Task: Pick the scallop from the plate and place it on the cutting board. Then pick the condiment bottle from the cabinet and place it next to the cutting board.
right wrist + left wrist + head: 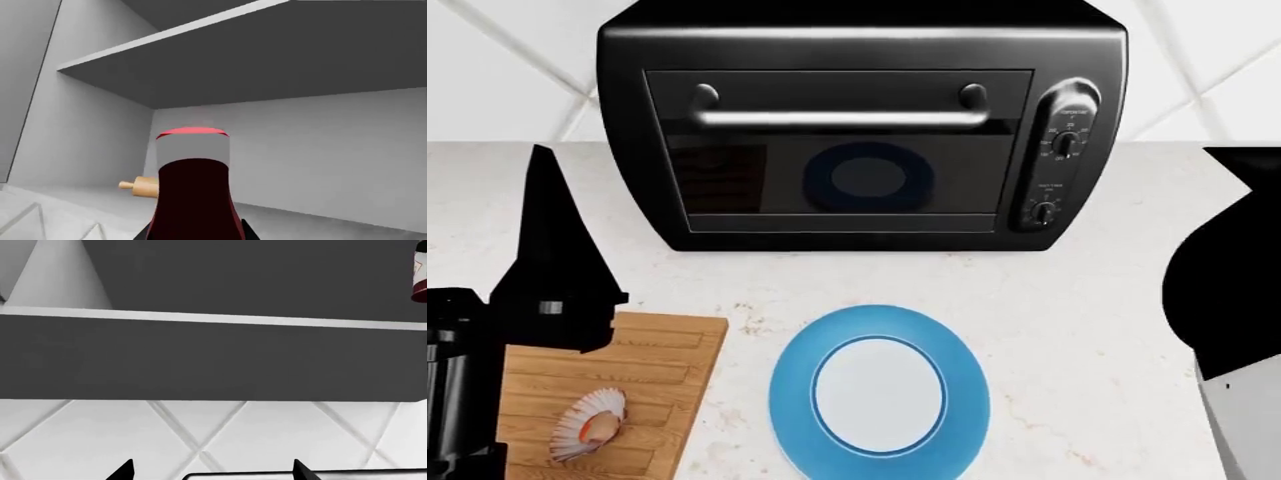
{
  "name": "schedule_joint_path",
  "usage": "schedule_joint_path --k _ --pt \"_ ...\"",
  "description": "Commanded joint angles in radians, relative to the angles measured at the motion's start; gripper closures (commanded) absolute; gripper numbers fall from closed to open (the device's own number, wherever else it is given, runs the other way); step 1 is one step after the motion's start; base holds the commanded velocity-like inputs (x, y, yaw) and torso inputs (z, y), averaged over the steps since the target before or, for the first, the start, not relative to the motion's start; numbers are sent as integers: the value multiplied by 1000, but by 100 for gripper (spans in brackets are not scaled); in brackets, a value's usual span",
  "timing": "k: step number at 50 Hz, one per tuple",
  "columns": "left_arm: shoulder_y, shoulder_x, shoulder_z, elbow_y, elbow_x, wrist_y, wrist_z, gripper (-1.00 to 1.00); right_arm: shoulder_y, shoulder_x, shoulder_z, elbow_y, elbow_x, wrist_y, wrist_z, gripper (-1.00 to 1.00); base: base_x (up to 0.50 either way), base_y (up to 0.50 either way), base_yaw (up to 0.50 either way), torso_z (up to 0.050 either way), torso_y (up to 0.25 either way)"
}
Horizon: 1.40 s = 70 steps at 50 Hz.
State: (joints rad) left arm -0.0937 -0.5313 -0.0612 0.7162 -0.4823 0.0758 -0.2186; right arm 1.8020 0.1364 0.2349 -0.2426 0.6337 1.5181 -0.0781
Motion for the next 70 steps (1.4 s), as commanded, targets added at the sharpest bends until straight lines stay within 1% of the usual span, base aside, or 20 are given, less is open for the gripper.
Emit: schedule_joint_path --k 1,5,8,11,23,31,34,41,55,64,70 --pt "-2 -2 -1 1 6 0 -6 -100 -184 27 44 -123 300 40 193 100 0 0 0 0 0" --pt "-7 -1 3 0 14 0 -8 -100 -240 24 43 -142 358 44 211 100 0 0 0 0 0" --pt "-17 2 10 -8 27 1 -8 -100 -266 23 47 -145 452 46 265 100 -363 284 0 0 0" --pt "-22 4 14 -12 33 2 -9 -100 -285 29 39 -145 500 36 293 100 -450 305 0 0 0" --pt "-13 0 11 -4 34 4 -13 -100 -341 43 1 -136 540 -2 308 100 -447 301 0 0 0" --pt "-11 2 11 -14 32 11 -12 -100 -421 35 -39 -130 575 -14 283 100 0 0 0 0 0" --pt "-9 3 10 -17 30 14 -12 -100 -484 35 -52 -157 597 -17 270 100 0 0 0 0 0" --pt "-5 3 9 -20 27 17 -13 -100 -646 53 -107 -236 585 -70 206 100 0 0 0 0 0" --pt "-15 6 20 -38 32 21 -9 -100 -908 126 -133 -385 560 -159 130 100 0 0 0 0 0" --pt "-10 5 20 -41 32 27 -8 -100 -914 120 -118 -374 596 -149 181 100 0 0 0 0 0" --pt "-2 3 15 -38 30 29 -10 -100 -935 131 -144 -399 524 -227 135 100 0 0 0 0 0"
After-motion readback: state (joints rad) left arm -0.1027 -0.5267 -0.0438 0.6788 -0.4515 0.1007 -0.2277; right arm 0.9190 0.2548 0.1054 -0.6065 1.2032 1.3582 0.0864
